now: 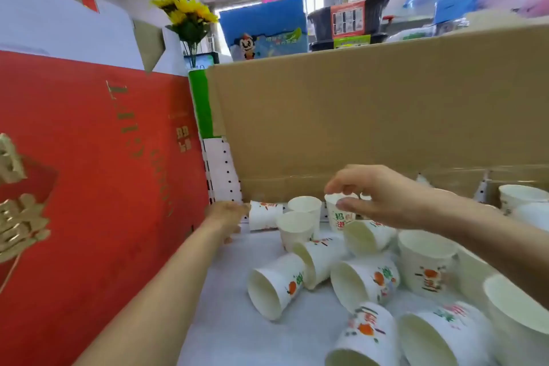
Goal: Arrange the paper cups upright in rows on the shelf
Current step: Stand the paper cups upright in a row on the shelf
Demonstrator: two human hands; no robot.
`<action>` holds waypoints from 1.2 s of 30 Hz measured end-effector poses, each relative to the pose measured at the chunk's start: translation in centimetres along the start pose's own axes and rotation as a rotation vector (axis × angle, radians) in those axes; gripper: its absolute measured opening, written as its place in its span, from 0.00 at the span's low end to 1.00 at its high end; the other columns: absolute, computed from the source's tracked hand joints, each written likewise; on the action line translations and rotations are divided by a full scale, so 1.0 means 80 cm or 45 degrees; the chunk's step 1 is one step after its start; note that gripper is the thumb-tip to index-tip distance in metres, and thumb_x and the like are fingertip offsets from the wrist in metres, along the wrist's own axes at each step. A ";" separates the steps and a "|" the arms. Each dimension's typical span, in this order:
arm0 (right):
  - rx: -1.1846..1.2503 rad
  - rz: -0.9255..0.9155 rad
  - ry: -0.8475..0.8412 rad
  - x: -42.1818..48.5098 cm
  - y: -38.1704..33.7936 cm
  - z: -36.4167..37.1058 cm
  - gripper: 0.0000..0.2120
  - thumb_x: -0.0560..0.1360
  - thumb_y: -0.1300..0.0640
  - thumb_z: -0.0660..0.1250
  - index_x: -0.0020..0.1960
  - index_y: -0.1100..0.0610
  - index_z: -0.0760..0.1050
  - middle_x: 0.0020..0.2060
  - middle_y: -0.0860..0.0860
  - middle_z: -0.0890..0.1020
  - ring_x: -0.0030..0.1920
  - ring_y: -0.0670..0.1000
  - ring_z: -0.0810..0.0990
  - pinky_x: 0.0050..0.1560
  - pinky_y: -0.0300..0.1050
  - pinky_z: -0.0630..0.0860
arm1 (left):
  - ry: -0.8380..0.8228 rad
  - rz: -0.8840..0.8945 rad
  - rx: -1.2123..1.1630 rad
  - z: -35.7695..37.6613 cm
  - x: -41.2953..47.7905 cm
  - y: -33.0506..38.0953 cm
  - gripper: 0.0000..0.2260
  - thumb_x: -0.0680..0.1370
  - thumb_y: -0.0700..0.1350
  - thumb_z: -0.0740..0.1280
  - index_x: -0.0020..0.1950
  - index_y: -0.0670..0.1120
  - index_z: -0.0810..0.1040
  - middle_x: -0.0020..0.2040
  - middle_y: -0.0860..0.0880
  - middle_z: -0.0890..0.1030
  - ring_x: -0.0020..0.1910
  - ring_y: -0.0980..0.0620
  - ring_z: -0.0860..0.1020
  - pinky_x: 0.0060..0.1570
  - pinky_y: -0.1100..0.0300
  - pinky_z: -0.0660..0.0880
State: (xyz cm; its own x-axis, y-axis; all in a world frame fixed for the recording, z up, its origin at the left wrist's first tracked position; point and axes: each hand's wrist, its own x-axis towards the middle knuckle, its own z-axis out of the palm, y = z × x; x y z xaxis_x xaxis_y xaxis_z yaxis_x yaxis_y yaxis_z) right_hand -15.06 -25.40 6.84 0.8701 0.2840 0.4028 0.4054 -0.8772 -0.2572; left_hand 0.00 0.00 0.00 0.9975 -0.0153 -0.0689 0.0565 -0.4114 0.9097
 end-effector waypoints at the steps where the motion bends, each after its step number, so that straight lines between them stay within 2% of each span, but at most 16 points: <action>1: -0.062 0.025 -0.024 0.015 0.005 0.009 0.09 0.77 0.54 0.67 0.57 0.47 0.78 0.49 0.37 0.77 0.53 0.42 0.76 0.53 0.43 0.74 | -0.006 0.018 0.035 0.004 0.005 -0.001 0.13 0.78 0.50 0.68 0.58 0.44 0.78 0.54 0.46 0.80 0.46 0.47 0.79 0.43 0.56 0.74; 5: -0.390 0.105 -0.159 0.063 0.026 0.046 0.13 0.77 0.49 0.66 0.61 0.44 0.76 0.56 0.43 0.76 0.57 0.48 0.74 0.56 0.47 0.73 | 0.044 0.150 0.143 0.022 0.038 -0.012 0.09 0.71 0.50 0.75 0.34 0.48 0.81 0.43 0.46 0.84 0.44 0.44 0.82 0.51 0.48 0.79; 8: -0.537 0.095 -0.182 0.083 0.040 0.064 0.14 0.77 0.48 0.66 0.62 0.42 0.75 0.55 0.45 0.75 0.56 0.52 0.74 0.55 0.48 0.72 | 0.131 0.220 0.158 0.028 0.042 -0.006 0.09 0.68 0.48 0.76 0.30 0.58 0.82 0.41 0.52 0.84 0.44 0.46 0.82 0.50 0.48 0.80; 10: -0.536 0.030 -0.164 0.090 0.048 0.072 0.12 0.77 0.49 0.66 0.60 0.43 0.77 0.54 0.44 0.77 0.56 0.51 0.74 0.53 0.48 0.72 | 0.179 0.304 0.281 0.029 0.039 0.001 0.09 0.70 0.48 0.74 0.32 0.60 0.82 0.41 0.56 0.83 0.46 0.50 0.81 0.53 0.53 0.77; 12: -0.513 -0.023 -0.161 0.093 0.054 0.076 0.09 0.77 0.51 0.66 0.56 0.45 0.80 0.52 0.43 0.80 0.55 0.49 0.76 0.49 0.47 0.74 | 0.263 0.449 0.535 0.028 0.030 0.012 0.04 0.74 0.49 0.71 0.42 0.58 0.83 0.45 0.57 0.83 0.52 0.53 0.79 0.55 0.56 0.71; 14: -0.493 -0.061 -0.153 0.095 0.059 0.079 0.07 0.76 0.54 0.66 0.51 0.47 0.81 0.48 0.43 0.81 0.52 0.49 0.77 0.46 0.48 0.76 | 0.333 0.645 0.775 0.026 0.022 0.023 0.07 0.76 0.48 0.68 0.51 0.58 0.84 0.50 0.56 0.83 0.56 0.52 0.76 0.56 0.55 0.68; 17: -0.491 -0.081 -0.148 0.099 0.064 0.081 0.06 0.75 0.55 0.65 0.48 0.48 0.81 0.45 0.44 0.81 0.49 0.49 0.77 0.44 0.49 0.76 | 0.251 0.788 0.964 0.025 0.014 0.032 0.09 0.77 0.47 0.68 0.54 0.57 0.84 0.53 0.55 0.82 0.57 0.51 0.74 0.55 0.56 0.67; 20: -0.503 -0.100 -0.174 0.105 0.068 0.086 0.07 0.76 0.55 0.64 0.49 0.48 0.80 0.47 0.44 0.81 0.51 0.51 0.77 0.45 0.49 0.76 | 0.101 0.842 1.080 0.023 0.017 0.026 0.10 0.77 0.46 0.68 0.55 0.56 0.83 0.53 0.54 0.83 0.57 0.50 0.75 0.54 0.57 0.66; 23: -0.492 -0.122 -0.192 0.107 0.067 0.083 0.10 0.77 0.52 0.64 0.57 0.45 0.79 0.51 0.43 0.78 0.56 0.51 0.74 0.49 0.45 0.72 | 0.086 0.845 1.034 0.023 0.015 0.018 0.12 0.78 0.44 0.67 0.60 0.55 0.81 0.58 0.53 0.80 0.61 0.50 0.72 0.58 0.55 0.66; 26: -0.313 -0.103 -0.152 0.092 0.059 0.063 0.12 0.78 0.51 0.65 0.60 0.45 0.77 0.46 0.34 0.70 0.56 0.46 0.73 0.53 0.45 0.70 | 0.183 0.908 0.749 0.025 -0.007 0.025 0.11 0.78 0.50 0.65 0.60 0.55 0.79 0.59 0.56 0.79 0.60 0.53 0.72 0.59 0.53 0.69; 27: -0.201 -0.099 -0.164 0.082 0.056 0.055 0.11 0.77 0.51 0.66 0.59 0.45 0.78 0.45 0.33 0.72 0.54 0.43 0.74 0.53 0.44 0.72 | 0.132 0.875 0.620 0.026 -0.017 0.028 0.12 0.77 0.55 0.66 0.59 0.56 0.79 0.58 0.57 0.79 0.58 0.55 0.74 0.58 0.54 0.71; 29: 0.032 -0.057 -0.296 0.059 0.042 0.037 0.11 0.74 0.49 0.70 0.56 0.45 0.80 0.46 0.35 0.79 0.50 0.38 0.77 0.50 0.39 0.74 | -0.079 0.698 0.486 0.033 -0.043 0.036 0.23 0.71 0.65 0.68 0.62 0.57 0.76 0.59 0.60 0.77 0.55 0.58 0.76 0.57 0.55 0.74; 31: 0.065 0.008 -0.531 0.039 0.024 0.028 0.15 0.71 0.45 0.73 0.56 0.44 0.79 0.49 0.37 0.80 0.50 0.36 0.76 0.48 0.33 0.73 | -0.213 0.582 0.617 0.044 -0.058 0.037 0.32 0.65 0.67 0.72 0.66 0.56 0.73 0.60 0.61 0.76 0.56 0.58 0.76 0.57 0.56 0.74; 32: 0.000 0.022 -0.633 0.032 0.016 0.028 0.17 0.70 0.43 0.73 0.58 0.44 0.79 0.52 0.37 0.80 0.51 0.36 0.76 0.51 0.35 0.73 | -0.239 0.566 0.685 0.050 -0.059 0.036 0.34 0.63 0.68 0.73 0.66 0.56 0.73 0.59 0.60 0.76 0.56 0.57 0.76 0.57 0.57 0.74; 34: -0.122 0.023 -0.729 0.026 0.005 0.037 0.21 0.70 0.40 0.71 0.61 0.44 0.77 0.55 0.40 0.79 0.55 0.43 0.76 0.58 0.45 0.74 | -0.273 0.539 0.714 0.057 -0.060 0.033 0.38 0.59 0.68 0.74 0.66 0.55 0.74 0.57 0.59 0.78 0.56 0.57 0.76 0.57 0.56 0.75; 36: -0.124 0.039 -0.750 0.024 -0.003 0.044 0.20 0.72 0.42 0.71 0.63 0.43 0.76 0.56 0.42 0.79 0.55 0.47 0.77 0.58 0.48 0.74 | -0.287 0.529 0.669 0.061 -0.061 0.031 0.39 0.57 0.67 0.74 0.66 0.55 0.75 0.56 0.57 0.79 0.55 0.57 0.77 0.56 0.55 0.76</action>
State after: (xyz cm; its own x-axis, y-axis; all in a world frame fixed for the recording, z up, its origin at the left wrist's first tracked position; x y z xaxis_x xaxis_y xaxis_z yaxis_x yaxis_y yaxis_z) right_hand -12.50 -23.31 4.54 0.9011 0.4008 -0.1656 0.3746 -0.9118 -0.1683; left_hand -4.95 -5.37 0.63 0.8960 -0.4311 0.1064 -0.4113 -0.7152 0.5651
